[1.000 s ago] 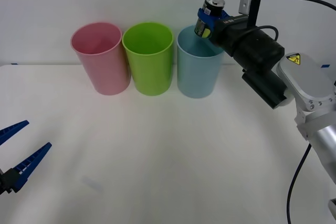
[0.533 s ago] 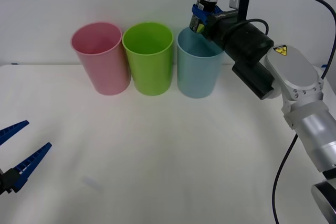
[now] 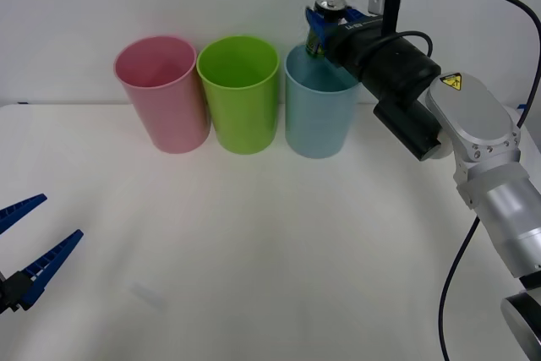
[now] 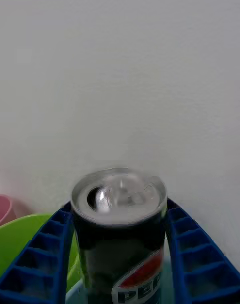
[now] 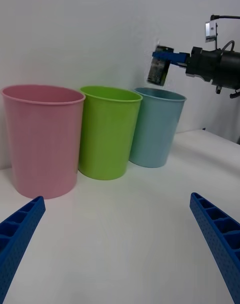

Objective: Grasp the object on the table and drop it into the matching bin: aluminum can to the light blue bin, PET bottle to the pink bin.

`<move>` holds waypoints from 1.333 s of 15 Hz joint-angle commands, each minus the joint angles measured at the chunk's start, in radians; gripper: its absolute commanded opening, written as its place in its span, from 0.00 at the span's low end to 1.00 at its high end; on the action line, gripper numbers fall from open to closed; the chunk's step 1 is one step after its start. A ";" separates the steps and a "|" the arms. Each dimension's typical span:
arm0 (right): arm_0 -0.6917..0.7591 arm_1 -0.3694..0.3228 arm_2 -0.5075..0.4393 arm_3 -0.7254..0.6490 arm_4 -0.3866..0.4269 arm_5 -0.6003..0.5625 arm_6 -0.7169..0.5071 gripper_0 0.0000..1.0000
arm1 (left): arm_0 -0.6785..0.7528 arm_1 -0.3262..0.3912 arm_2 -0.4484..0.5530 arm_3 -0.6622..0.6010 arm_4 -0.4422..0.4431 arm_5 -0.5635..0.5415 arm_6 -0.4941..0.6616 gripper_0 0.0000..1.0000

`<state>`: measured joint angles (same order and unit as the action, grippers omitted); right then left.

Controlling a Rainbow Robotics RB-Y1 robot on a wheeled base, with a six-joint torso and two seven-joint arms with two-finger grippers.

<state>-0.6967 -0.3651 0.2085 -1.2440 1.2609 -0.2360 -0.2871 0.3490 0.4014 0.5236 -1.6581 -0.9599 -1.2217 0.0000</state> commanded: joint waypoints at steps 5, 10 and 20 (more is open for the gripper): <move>0.022 -0.005 0.000 -0.025 -0.003 -0.025 0.008 1.00 | 0.000 0.000 0.000 0.000 0.000 0.000 0.000 1.00; 0.157 -0.069 0.006 -0.204 -0.025 -0.040 0.002 1.00 | 0.000 0.000 0.000 0.000 0.000 0.000 0.000 1.00; 0.513 -0.248 0.002 -0.566 -0.090 -0.049 0.025 1.00 | 0.000 0.000 0.000 0.000 0.000 0.000 0.000 1.00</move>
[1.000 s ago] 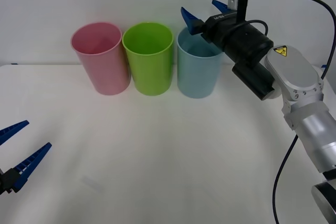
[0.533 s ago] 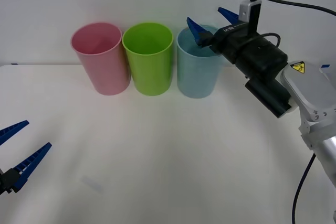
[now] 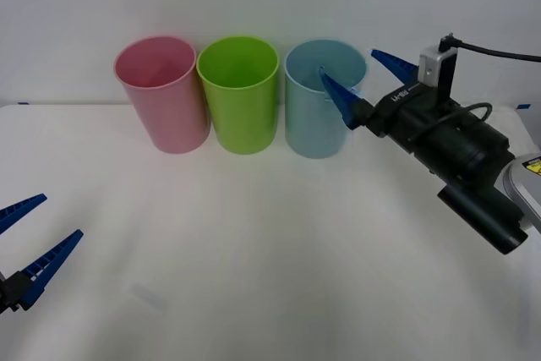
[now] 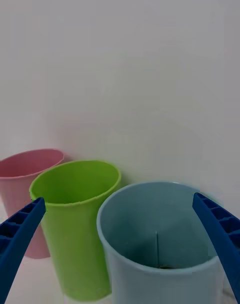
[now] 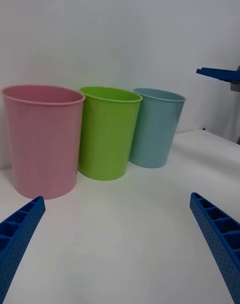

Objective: Grasp the object on the table and drop it into the matching bin: aluminum can to the light blue bin, PET bottle to the pink bin.

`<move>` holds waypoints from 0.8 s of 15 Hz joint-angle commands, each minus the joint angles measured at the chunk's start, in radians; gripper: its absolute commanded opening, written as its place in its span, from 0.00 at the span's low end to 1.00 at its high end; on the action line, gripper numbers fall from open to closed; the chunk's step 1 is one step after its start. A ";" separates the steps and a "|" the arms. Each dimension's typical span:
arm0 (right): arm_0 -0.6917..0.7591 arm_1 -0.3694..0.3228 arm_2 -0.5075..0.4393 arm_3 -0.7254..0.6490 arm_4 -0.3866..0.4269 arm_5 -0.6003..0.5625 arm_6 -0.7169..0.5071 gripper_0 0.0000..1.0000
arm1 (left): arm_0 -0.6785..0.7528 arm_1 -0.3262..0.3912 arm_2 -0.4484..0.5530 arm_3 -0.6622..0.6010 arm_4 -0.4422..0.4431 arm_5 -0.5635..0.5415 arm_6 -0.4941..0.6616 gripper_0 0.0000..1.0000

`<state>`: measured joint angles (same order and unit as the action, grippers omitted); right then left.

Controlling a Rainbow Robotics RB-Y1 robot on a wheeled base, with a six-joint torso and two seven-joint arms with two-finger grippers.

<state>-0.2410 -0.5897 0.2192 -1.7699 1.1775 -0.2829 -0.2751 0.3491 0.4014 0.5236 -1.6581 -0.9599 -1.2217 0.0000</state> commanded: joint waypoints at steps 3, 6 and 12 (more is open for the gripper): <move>0.158 -0.032 -0.055 -0.091 -0.016 -0.067 0.048 1.00 | 0.000 0.000 0.000 0.000 0.000 0.000 0.000 1.00; 0.250 -0.030 -0.109 -0.131 -0.018 -0.133 0.086 1.00 | 0.000 0.000 0.000 0.000 0.000 0.000 0.000 1.00; 0.413 -0.022 -0.232 -0.143 -0.053 -0.308 0.251 1.00 | 0.000 0.000 0.000 0.000 0.000 0.000 0.000 1.00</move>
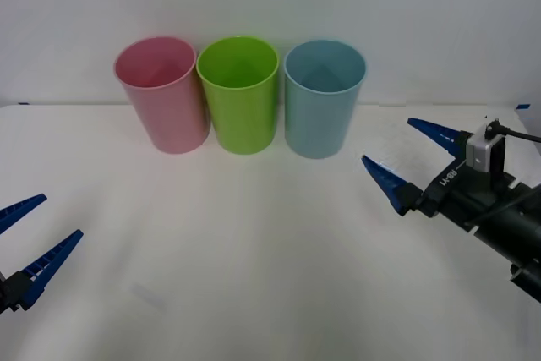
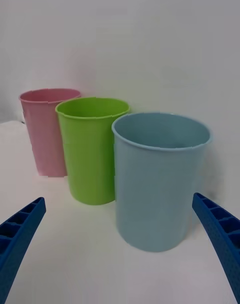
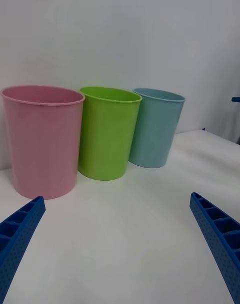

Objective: Grasp the object on the table and drop it into the matching bin: aluminum can to the light blue bin, PET bottle to the pink bin.

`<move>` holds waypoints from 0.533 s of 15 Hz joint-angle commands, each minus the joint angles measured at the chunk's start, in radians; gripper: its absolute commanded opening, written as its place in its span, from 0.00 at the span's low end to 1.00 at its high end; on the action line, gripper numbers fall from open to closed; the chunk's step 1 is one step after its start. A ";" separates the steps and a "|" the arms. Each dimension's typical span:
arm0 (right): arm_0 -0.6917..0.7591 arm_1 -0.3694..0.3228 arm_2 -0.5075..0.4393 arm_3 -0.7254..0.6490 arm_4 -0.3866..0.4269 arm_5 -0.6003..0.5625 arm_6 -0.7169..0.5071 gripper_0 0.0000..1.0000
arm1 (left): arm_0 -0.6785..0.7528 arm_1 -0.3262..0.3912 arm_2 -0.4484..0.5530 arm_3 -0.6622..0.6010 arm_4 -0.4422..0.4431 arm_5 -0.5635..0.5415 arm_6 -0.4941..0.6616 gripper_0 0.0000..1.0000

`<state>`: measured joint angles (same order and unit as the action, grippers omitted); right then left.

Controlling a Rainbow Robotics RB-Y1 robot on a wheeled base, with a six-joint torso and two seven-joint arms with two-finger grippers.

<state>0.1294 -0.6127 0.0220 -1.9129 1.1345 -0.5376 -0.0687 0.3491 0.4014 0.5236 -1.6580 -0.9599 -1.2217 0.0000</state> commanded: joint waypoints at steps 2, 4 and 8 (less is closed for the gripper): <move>0.081 0.008 -0.074 0.000 -0.013 -0.114 0.052 1.00 | 0.000 0.000 0.000 0.000 0.000 0.000 0.000 1.00; 0.124 0.025 -0.128 0.000 -0.013 -0.199 0.063 1.00 | 0.000 0.000 0.000 0.000 0.000 0.000 0.000 1.00; 0.203 0.056 -0.228 0.002 -0.013 -0.363 0.081 1.00 | 0.000 0.000 0.000 0.000 0.000 0.000 0.000 1.00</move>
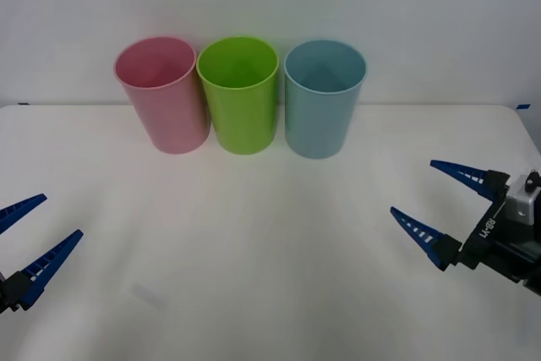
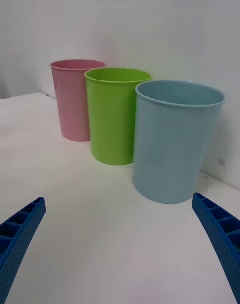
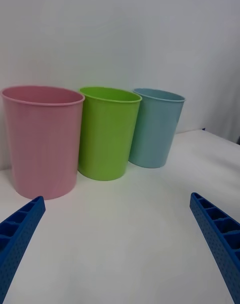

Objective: Grasp the object on the table and drop it into the matching bin: aluminum can to the light blue bin, PET bottle to the pink bin.

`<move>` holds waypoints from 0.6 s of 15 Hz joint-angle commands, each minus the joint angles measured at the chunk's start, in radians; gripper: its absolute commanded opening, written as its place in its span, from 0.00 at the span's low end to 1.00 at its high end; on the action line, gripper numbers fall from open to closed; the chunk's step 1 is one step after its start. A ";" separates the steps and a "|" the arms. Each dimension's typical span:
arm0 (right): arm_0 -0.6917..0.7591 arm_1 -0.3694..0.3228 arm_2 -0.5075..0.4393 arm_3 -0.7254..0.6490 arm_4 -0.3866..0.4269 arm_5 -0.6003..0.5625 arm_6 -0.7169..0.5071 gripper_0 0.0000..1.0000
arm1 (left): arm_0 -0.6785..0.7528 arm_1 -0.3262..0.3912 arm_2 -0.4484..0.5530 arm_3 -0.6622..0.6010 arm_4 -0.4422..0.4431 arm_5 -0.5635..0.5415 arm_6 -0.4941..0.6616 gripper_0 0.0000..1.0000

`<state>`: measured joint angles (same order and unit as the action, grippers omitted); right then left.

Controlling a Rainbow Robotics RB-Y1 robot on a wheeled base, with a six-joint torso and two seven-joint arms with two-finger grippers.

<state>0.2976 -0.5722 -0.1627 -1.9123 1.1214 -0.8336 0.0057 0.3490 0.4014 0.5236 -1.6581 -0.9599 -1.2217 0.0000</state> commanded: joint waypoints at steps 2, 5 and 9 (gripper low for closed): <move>0.066 0.023 -0.072 -0.001 0.000 -0.111 0.013 1.00 | 0.000 0.000 0.000 0.000 0.000 0.000 0.000 1.00; 0.117 0.037 -0.120 -0.001 0.000 -0.167 0.030 1.00 | 0.000 0.000 0.000 0.000 0.000 0.000 0.000 1.00; 0.169 0.037 -0.143 -0.001 0.000 -0.185 0.056 1.00 | 0.000 0.000 0.000 0.000 0.000 0.000 0.000 1.00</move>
<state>0.4563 -0.5351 -0.3025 -1.9127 1.1214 -1.0162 0.0555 0.3491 0.4014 0.5236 -1.6581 -0.9599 -1.2217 0.0000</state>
